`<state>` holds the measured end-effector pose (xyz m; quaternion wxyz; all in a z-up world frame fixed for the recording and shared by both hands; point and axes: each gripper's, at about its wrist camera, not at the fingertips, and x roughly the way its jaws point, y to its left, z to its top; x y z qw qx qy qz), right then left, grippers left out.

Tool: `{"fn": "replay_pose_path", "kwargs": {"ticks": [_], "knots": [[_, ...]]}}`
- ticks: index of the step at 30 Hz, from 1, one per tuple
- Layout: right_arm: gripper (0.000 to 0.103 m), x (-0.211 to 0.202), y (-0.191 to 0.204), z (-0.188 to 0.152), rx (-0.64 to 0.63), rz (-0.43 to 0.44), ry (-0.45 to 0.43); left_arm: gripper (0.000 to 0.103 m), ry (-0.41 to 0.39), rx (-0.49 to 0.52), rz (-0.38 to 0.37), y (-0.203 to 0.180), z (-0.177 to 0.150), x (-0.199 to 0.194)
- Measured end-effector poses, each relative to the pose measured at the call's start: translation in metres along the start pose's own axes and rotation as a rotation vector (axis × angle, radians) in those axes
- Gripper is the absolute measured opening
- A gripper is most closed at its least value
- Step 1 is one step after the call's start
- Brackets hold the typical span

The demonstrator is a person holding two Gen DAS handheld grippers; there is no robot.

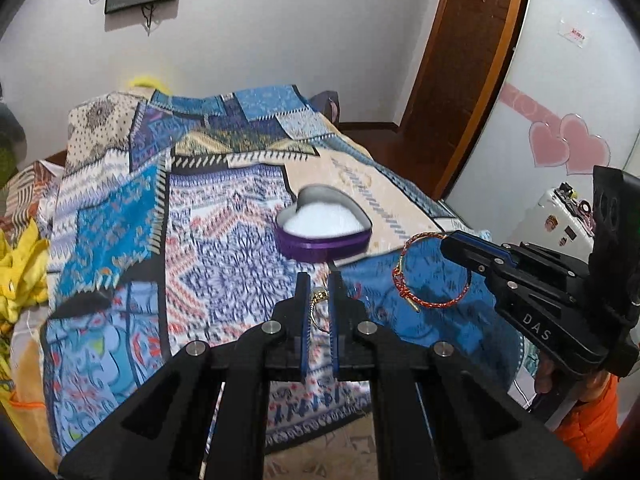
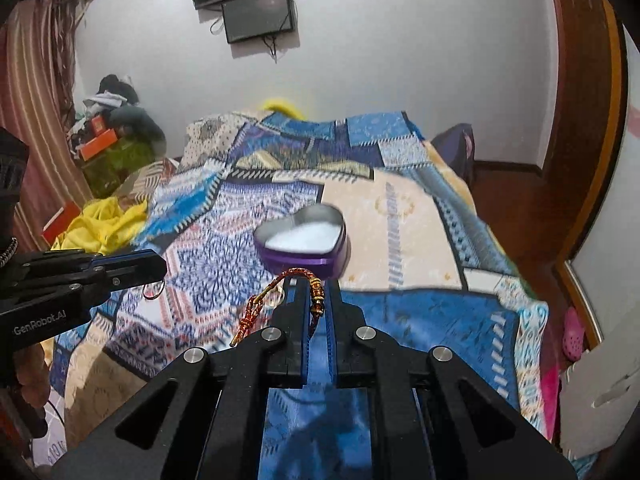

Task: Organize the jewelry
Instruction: 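Lower the bracelet into the purple heart tin with the right tool while the left tool drops its ring in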

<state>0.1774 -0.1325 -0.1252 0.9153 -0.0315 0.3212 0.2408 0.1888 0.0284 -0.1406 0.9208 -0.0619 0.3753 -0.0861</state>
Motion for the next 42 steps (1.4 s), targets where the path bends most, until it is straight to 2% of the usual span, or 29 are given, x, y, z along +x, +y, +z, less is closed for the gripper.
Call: {"fn": "replay_pose_path", "kwargs": {"ticks": [10, 20, 32, 42], "knots": [[0.006, 0.027, -0.010, 0.030, 0.011, -0.007, -0.041, 0.006, -0.025, 0.038, 0.014, 0.003, 0.035, 0.026], [0.006, 0.061, -0.018, 0.048, 0.000, 0.000, -0.019, 0.006, 0.032, 0.025, -0.008, 0.013, 0.057, 0.075], [0.006, 0.098, -0.023, 0.051, -0.031, 0.036, 0.090, 0.006, 0.130, 0.027, -0.044, 0.020, 0.061, 0.125], [0.007, 0.109, -0.024, 0.048, -0.043, 0.081, 0.170, 0.007, 0.146, 0.036, -0.053, 0.022, 0.060, 0.129]]}}
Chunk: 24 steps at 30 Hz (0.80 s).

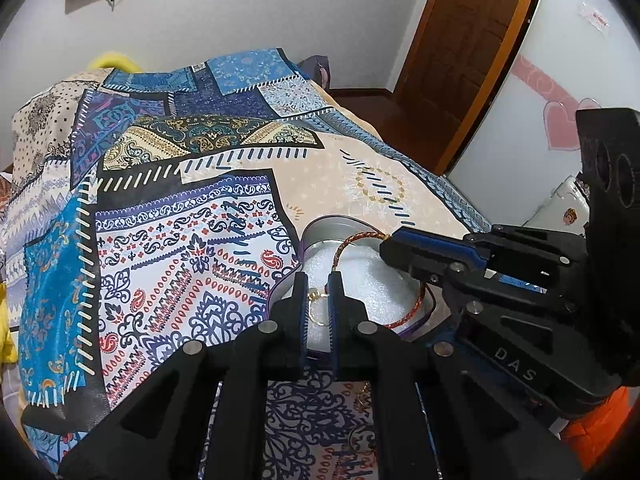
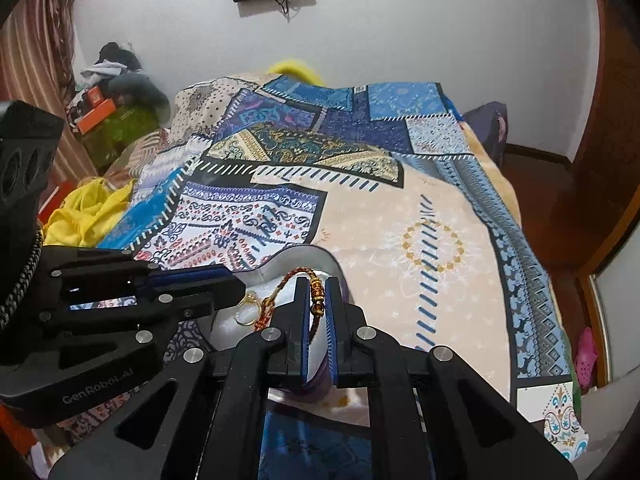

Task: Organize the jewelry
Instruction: 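Lower the bracelet into the purple heart tin with the right tool while the left tool drops its ring in, then withdraw both open tools from the tin back toward the jewelry pile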

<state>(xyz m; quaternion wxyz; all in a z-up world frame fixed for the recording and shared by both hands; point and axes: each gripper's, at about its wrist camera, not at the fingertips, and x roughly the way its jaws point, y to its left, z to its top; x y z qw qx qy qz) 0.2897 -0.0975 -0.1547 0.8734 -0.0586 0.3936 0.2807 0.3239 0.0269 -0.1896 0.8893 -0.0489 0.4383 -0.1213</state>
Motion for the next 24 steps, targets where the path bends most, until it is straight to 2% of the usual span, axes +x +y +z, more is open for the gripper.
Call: {"fn": "replay_pose_path", "kwargs": {"ticks": [2, 7, 12, 16, 20, 24], "knots": [[0.008, 0.000, 0.000, 0.001, 0.008, 0.006, 0.012, 0.007, -0.002, 0.008, 0.007, -0.001, 0.000, -0.002], [0.022, -0.012, 0.002, 0.001, 0.013, 0.010, -0.002, 0.013, -0.016, 0.024, 0.032, -0.003, -0.001, -0.015], [0.023, -0.031, 0.005, 0.003, 0.010, 0.000, -0.033, 0.029, -0.049, 0.022, 0.051, -0.005, -0.003, -0.037], [0.023, -0.049, 0.008, 0.002, 0.022, -0.003, -0.065, 0.032, -0.075, 0.032, 0.067, -0.010, -0.006, -0.058], [0.023, -0.066, 0.013, -0.003, 0.029, -0.010, -0.089, 0.038, -0.095, 0.030, 0.070, -0.015, -0.013, -0.079], [0.024, -0.083, 0.019, -0.014, 0.027, -0.014, -0.098, 0.039, -0.094, 0.027, 0.075, -0.022, -0.028, -0.096]]}}
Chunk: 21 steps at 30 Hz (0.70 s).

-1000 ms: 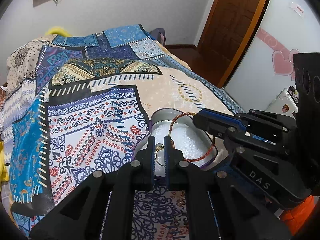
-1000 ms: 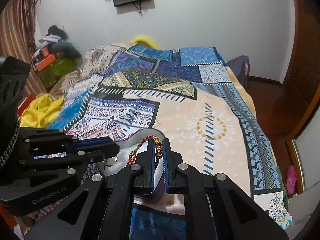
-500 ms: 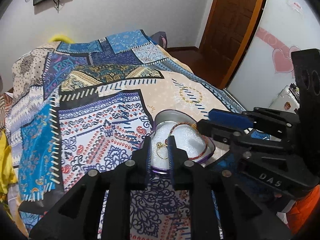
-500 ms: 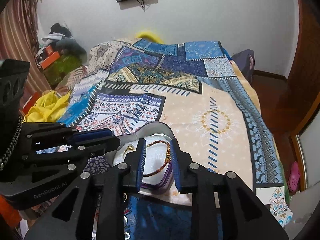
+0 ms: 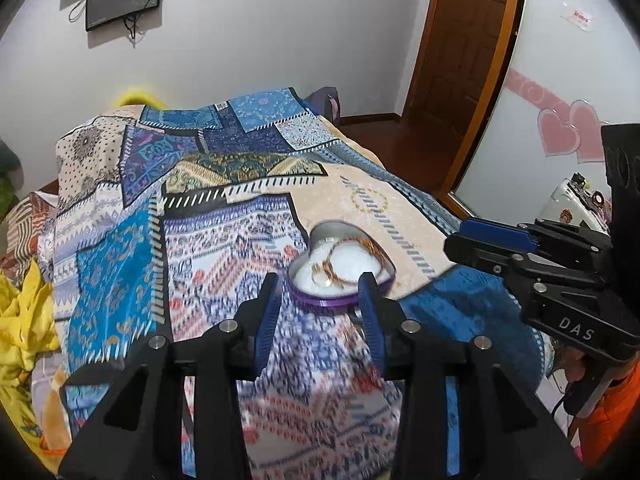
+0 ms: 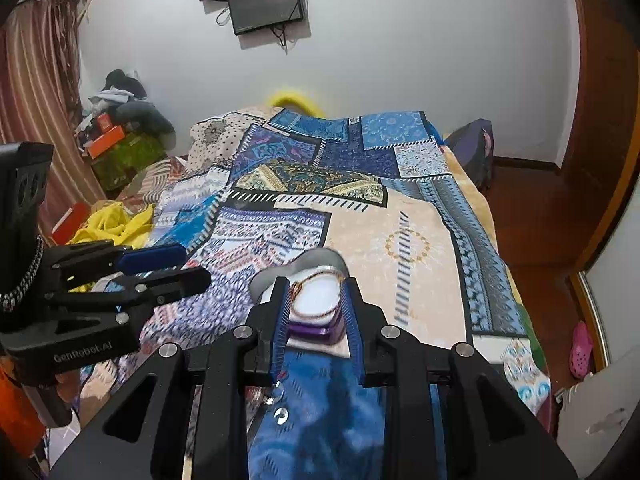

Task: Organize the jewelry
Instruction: 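Withdraw both open tools from the tin back toward the jewelry pile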

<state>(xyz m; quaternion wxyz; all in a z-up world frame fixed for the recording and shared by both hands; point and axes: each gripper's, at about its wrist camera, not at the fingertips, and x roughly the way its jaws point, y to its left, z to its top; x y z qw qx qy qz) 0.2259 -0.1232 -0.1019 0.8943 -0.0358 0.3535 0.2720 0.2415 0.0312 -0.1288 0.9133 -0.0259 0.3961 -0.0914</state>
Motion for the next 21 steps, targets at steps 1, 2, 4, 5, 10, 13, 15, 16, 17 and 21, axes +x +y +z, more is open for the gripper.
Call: {"fn": "replay_pose_path", "kwargs": {"ticks": [1, 2, 4, 5, 10, 13, 15, 16, 17, 21], "knots": [[0.024, -0.003, 0.002, -0.003, -0.002, 0.000, 0.001, 0.039, 0.009, -0.004, -0.002, -0.001, -0.005, -0.003], [0.024, -0.006, 0.003, -0.007, -0.003, -0.002, 0.001, 0.039, 0.017, -0.004, -0.003, -0.003, -0.009, -0.006], [0.024, -0.012, 0.005, -0.014, -0.001, -0.002, 0.003, 0.039, 0.031, 0.001, -0.003, -0.006, -0.019, -0.010], [0.024, -0.015, 0.006, -0.018, 0.002, -0.001, 0.006, 0.039, 0.040, 0.006, 0.002, -0.008, -0.024, -0.012], [0.024, -0.023, 0.011, -0.039, 0.006, -0.010, 0.025, 0.039, 0.092, 0.014, -0.002, -0.016, -0.051, -0.014], [0.024, -0.026, 0.013, -0.051, 0.017, -0.012, 0.036, 0.039, 0.124, 0.013, -0.003, -0.022, -0.069, -0.012], [0.024, -0.028, 0.014, -0.059, 0.025, -0.013, 0.041, 0.039, 0.150, 0.010, -0.013, -0.025, -0.081, -0.009], [0.024, -0.030, 0.013, -0.064, 0.030, -0.012, 0.044, 0.039, 0.159, 0.011, -0.013, -0.027, -0.086, -0.007], [0.024, -0.032, 0.013, -0.067, 0.035, -0.012, 0.046, 0.039, 0.165, 0.013, -0.013, -0.029, -0.090, -0.007], [0.024, -0.030, 0.013, -0.082, 0.055, -0.012, 0.066, 0.039, 0.182, 0.019, -0.017, -0.036, -0.104, -0.003]]}}
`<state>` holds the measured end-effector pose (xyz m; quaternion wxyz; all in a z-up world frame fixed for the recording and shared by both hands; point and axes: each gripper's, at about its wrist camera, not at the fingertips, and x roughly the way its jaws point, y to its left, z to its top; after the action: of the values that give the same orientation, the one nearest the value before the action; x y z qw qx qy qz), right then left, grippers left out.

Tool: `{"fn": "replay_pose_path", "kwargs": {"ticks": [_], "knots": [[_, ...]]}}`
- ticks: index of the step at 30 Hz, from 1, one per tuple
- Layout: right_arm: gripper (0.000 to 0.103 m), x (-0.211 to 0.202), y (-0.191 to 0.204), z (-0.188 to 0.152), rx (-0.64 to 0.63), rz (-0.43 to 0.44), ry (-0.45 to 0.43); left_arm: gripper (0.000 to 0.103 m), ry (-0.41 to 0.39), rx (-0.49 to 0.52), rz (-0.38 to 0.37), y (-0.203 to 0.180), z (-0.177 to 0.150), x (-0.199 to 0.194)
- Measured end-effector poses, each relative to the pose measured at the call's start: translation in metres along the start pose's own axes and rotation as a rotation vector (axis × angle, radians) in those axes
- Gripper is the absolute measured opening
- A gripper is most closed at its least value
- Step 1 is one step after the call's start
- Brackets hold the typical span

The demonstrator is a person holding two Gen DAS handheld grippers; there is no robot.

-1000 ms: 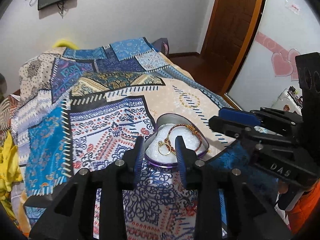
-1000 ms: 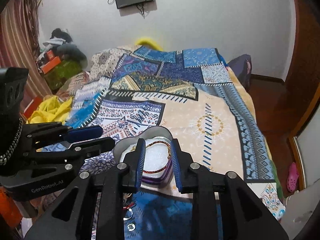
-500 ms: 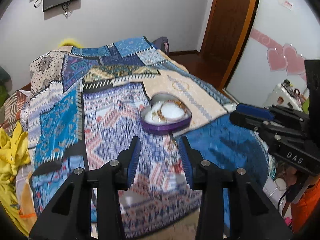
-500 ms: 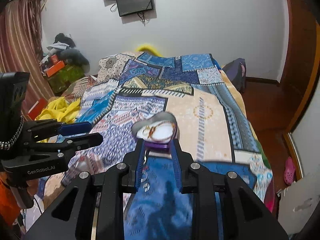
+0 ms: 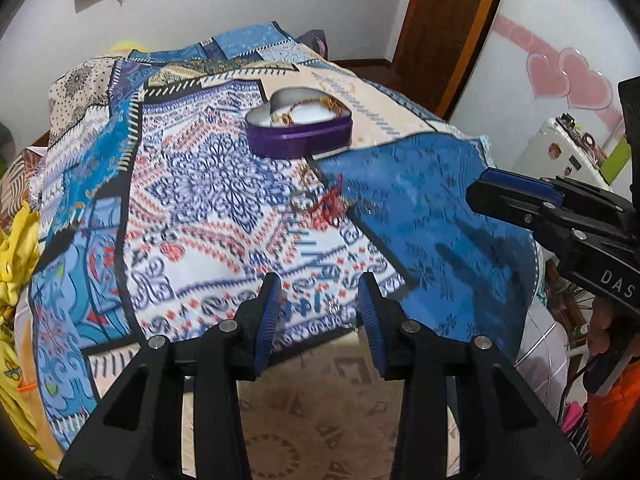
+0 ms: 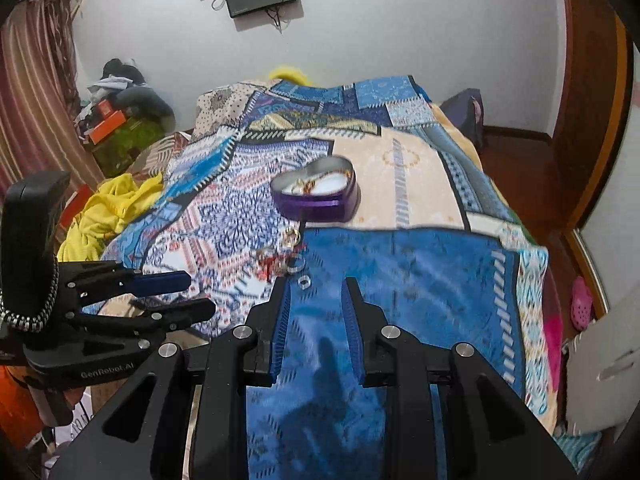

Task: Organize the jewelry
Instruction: 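Withdraw both open tools from the tin back toward the jewelry pile, then grasp a small silver ring with the right tool while the left tool grasps a small ring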

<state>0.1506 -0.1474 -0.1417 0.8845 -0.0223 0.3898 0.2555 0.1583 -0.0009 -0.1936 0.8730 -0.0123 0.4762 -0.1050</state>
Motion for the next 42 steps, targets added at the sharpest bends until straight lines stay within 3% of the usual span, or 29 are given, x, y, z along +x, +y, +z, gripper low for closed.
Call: {"fn": "replay_pose_path", "kwargs": {"ticks": [4, 20, 40, 42], "knots": [[0.024, 0.003, -0.001, -0.009, 0.009, -0.005, 0.018, 0.039, 0.009, -0.003, -0.008, -0.001, -0.007, 0.004], [0.024, 0.016, -0.003, -0.018, 0.019, 0.013, 0.058, 0.008, -0.006, 0.022, -0.007, -0.006, -0.016, 0.012], [0.024, 0.064, 0.010, -0.003, -0.071, -0.012, 0.111, 0.007, -0.064, -0.029, -0.024, 0.023, -0.005, 0.006], [0.024, 0.066, 0.011, -0.004, -0.082, -0.017, 0.103, 0.002, -0.065, -0.030, -0.024, 0.025, -0.004, 0.007]]}}
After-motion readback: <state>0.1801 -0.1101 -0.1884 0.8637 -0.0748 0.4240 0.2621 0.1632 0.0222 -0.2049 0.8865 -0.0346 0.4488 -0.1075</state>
